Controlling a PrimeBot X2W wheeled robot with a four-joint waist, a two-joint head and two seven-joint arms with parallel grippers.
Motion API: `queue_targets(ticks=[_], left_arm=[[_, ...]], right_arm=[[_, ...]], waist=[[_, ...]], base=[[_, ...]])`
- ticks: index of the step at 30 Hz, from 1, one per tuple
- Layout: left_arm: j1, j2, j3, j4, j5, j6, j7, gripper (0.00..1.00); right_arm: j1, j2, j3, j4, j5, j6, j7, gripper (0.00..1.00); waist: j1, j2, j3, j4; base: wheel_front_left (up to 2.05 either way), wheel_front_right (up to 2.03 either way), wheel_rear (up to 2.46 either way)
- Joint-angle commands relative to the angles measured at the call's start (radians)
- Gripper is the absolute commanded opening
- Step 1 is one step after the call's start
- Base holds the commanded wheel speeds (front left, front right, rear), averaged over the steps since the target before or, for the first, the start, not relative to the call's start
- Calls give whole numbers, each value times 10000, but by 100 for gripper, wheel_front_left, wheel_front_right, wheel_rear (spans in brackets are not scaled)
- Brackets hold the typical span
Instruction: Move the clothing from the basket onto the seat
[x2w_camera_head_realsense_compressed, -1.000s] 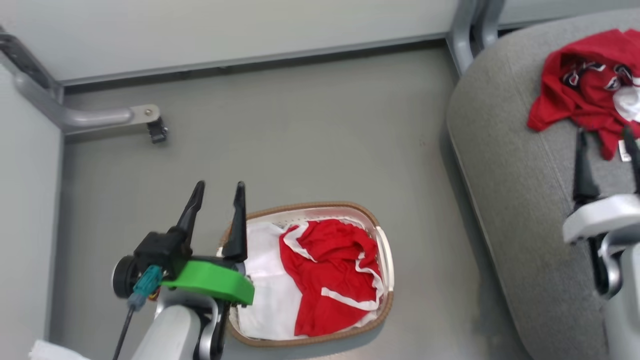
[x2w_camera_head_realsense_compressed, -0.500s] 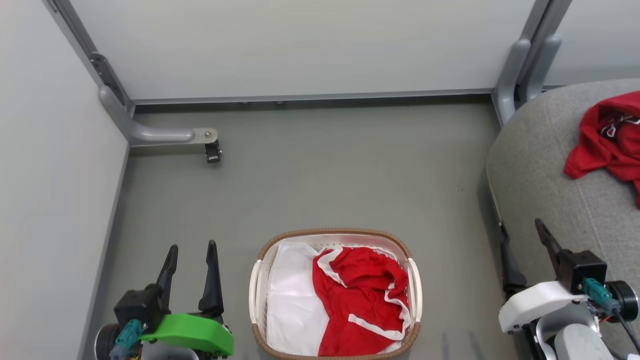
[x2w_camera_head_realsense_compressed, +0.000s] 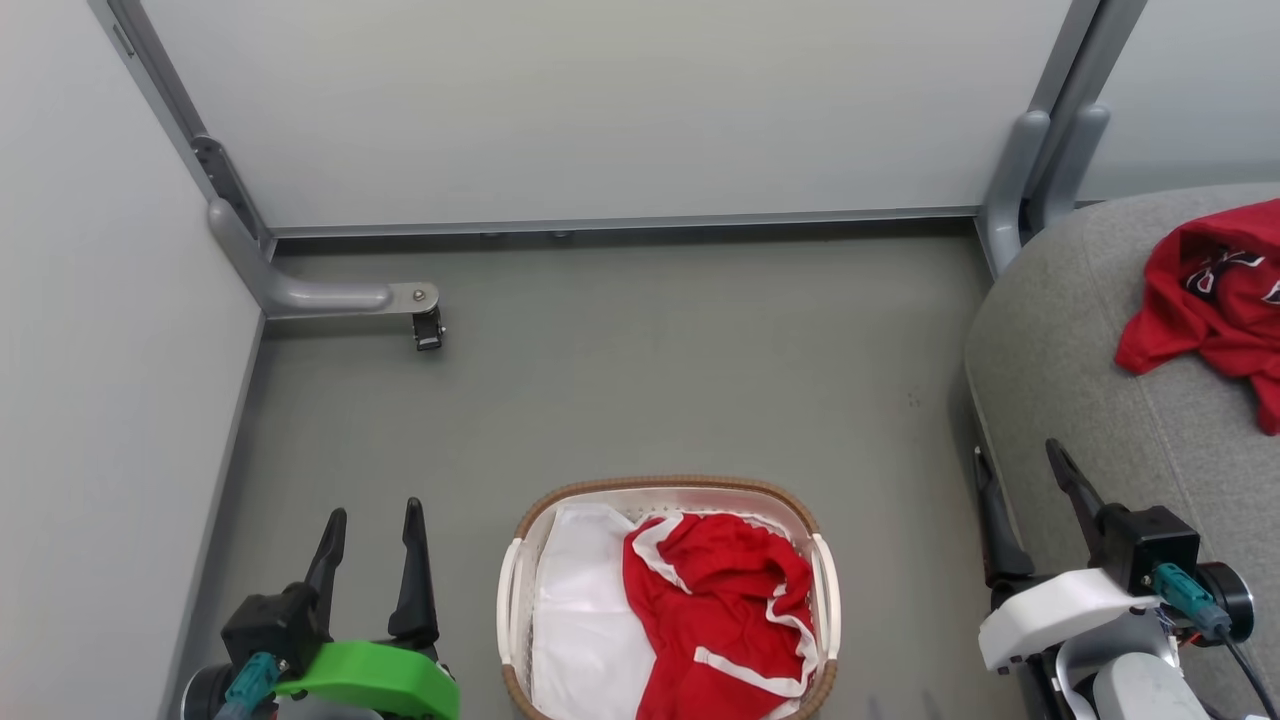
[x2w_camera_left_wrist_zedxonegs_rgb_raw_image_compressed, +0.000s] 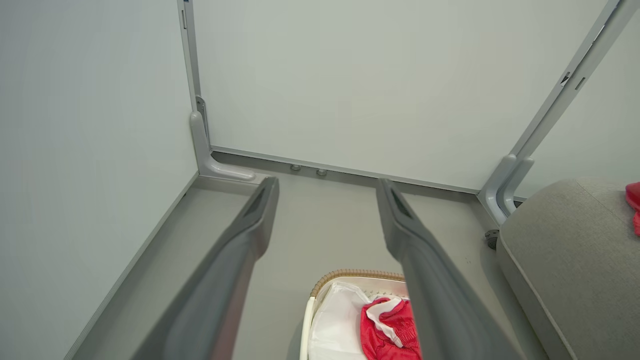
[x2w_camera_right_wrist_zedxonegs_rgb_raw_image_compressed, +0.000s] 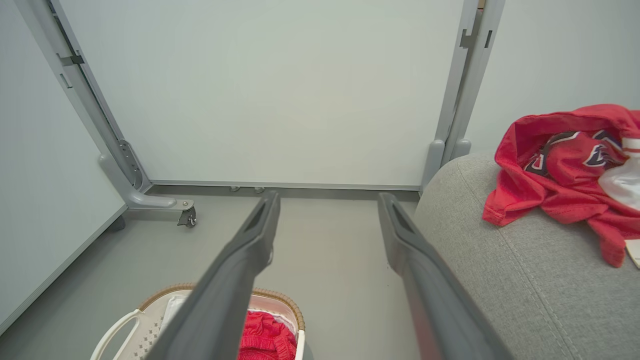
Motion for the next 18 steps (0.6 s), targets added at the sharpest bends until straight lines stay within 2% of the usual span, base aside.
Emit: queue_targets(ticks=[1,18], left_arm=[[51,1,16,13,8,-61,-1,100],[-62,0,-144,193,-168,-25,-3,100]], right_arm=[[121,-34,15,-52,42,-10,-46,100],[229,-34,162,-111,91,-10,-45,100]], waist=[[1,0,-15,-29],[1,0,-8,-109]], base=[[0,0,0],[0,0,0]])
